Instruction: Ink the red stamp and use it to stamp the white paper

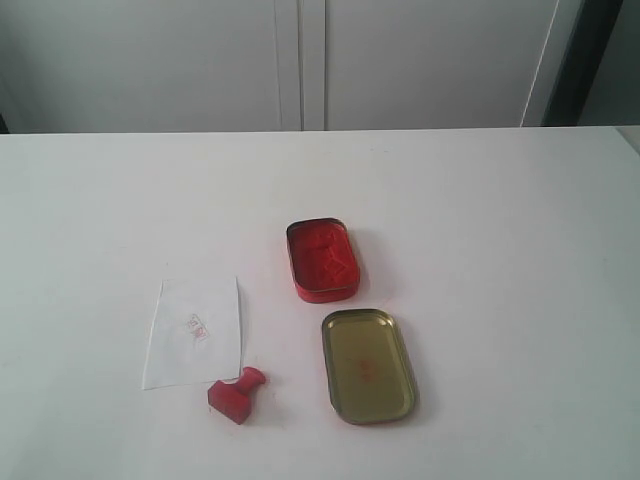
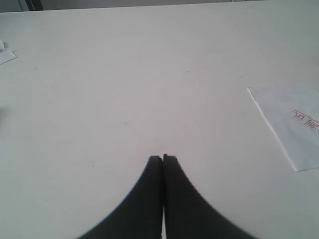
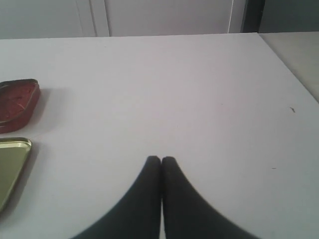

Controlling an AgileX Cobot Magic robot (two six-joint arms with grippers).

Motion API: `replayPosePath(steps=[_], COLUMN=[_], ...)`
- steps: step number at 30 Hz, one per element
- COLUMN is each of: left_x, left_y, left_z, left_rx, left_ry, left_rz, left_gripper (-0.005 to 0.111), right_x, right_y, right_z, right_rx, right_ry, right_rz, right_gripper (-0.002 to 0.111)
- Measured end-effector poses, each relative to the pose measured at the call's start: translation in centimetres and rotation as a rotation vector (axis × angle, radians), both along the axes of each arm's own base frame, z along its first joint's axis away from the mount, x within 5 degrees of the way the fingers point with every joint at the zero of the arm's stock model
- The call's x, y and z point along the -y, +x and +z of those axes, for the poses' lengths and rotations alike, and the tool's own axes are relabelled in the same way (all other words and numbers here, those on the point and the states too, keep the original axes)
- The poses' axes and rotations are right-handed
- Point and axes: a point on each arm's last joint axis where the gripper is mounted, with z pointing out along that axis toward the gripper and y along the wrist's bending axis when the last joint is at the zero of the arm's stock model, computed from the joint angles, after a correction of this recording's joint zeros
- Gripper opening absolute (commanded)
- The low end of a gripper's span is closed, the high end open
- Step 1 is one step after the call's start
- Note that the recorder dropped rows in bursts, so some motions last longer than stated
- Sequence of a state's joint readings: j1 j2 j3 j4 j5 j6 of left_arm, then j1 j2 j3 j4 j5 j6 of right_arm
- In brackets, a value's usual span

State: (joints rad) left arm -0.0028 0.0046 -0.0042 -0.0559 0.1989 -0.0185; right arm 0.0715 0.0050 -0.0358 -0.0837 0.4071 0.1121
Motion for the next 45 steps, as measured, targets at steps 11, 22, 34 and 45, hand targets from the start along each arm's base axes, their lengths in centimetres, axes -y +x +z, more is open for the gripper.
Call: replayPosePath(steps=[11, 22, 34, 45], left_x=[0.00, 0.00, 0.00, 0.00], left_y=[0.00, 0.00, 0.00, 0.00], left_z=[0.00, 0.00, 0.00, 0.00], left_rx=[0.000, 0.000, 0.000, 0.000], left_ry=[0.000, 0.000, 0.000, 0.000], left_rz=[0.000, 0.000, 0.000, 0.000], left_gripper=[0.000, 0.000, 0.000, 0.000], right_x=[0.08, 0.07, 0.08, 0.10], right_y=[0.18, 0.18, 0.18, 0.18], right_z=[-0.63, -0.62, -0.62, -0.62], right_rx=[0.014, 0.015, 0.016, 0.019], right_ry=[-0.036, -0.036, -0.053, -0.136], right_rz=[0.000, 0.001, 0.005, 0.027], right_gripper=[0.000, 0.000, 0.000, 0.000])
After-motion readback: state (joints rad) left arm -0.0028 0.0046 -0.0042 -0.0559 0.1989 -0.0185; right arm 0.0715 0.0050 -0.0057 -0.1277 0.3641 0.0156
